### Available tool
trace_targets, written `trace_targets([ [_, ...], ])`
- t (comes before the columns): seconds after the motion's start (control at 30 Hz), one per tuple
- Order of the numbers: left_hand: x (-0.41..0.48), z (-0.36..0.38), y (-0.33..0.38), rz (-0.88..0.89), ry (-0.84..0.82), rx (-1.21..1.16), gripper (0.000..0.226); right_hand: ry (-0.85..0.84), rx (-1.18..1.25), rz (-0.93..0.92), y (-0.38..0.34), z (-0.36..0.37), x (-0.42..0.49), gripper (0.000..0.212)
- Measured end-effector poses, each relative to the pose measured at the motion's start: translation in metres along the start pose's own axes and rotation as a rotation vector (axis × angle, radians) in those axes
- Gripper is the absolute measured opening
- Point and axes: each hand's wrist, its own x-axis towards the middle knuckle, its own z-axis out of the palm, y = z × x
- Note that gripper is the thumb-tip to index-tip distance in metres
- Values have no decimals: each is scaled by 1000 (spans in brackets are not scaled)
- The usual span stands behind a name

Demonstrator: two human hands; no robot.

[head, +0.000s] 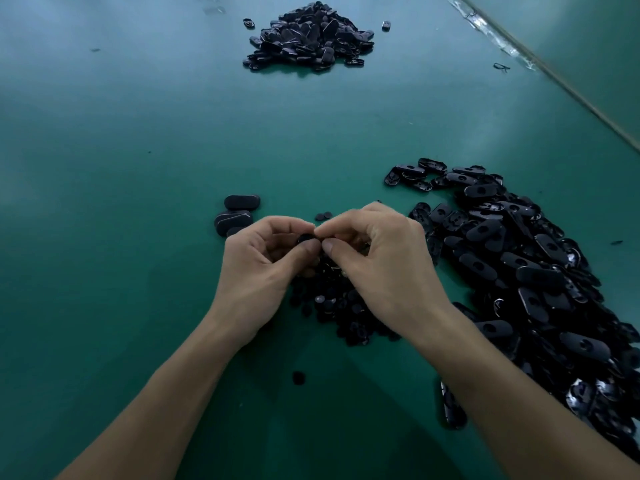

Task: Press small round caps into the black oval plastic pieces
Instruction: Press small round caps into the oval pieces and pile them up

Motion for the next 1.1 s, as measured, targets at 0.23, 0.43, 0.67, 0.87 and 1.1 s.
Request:
trace_targets([
  [0.23,0,0,1,-22,11,-53,13,10,-114,-58,3,-1,1,12],
  [0.43,1,-2,-1,-42,37,-79,17,41,-195,-174,0,5,-2,8],
  [0.67,1,0,-1,-54,25,-91,12,-2,-168,-115,0,8,0,6],
  [0.87,1,1,0,-52,43,-81,17,-39,-202,-85,-3,6,0,16],
  [1.1,2,1,-1,-66,83,-104,15,-39,-171,-50,-3,-1,1,22],
])
